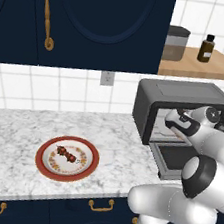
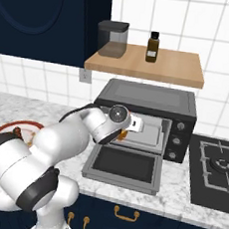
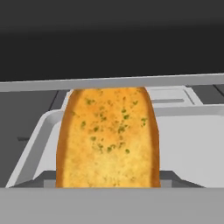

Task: Pick up the kebab skewer and baguette bread, and place them inside the toaster oven. Close the toaster oven door and start by setting the timer.

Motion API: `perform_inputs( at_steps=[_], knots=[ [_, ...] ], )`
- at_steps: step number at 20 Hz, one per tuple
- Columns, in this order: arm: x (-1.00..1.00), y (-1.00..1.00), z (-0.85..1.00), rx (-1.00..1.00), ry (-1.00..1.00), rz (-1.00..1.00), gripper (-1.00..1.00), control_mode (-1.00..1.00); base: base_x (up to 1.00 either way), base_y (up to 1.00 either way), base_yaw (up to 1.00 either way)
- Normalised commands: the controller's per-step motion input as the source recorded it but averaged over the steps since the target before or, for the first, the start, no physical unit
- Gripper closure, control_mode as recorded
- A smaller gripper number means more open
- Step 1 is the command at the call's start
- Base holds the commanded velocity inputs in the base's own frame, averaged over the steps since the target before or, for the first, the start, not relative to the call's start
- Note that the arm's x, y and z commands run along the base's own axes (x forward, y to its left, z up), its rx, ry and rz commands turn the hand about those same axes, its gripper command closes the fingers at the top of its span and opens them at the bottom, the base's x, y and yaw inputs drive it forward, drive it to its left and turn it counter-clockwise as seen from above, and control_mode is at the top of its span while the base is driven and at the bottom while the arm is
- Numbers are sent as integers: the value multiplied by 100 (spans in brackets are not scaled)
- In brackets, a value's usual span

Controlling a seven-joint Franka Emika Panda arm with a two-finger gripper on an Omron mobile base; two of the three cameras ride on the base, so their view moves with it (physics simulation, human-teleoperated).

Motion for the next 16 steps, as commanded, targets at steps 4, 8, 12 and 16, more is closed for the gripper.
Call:
perform_inputs(
  at_steps=[4, 8, 12, 16],
  knots=[
    [-10, -7, -6, 0, 1, 0, -100, -100, 0, 0, 0],
    [-28, -14, -19, 0, 2, 0, -100, -100, 0, 0, 0],
    [-12, -26, 10, 0, 0, 0, -100, -100, 0, 0, 0],
    [-54, -7, 78, 0, 3, 0, -100, -100, 0, 0, 0]
  ],
)
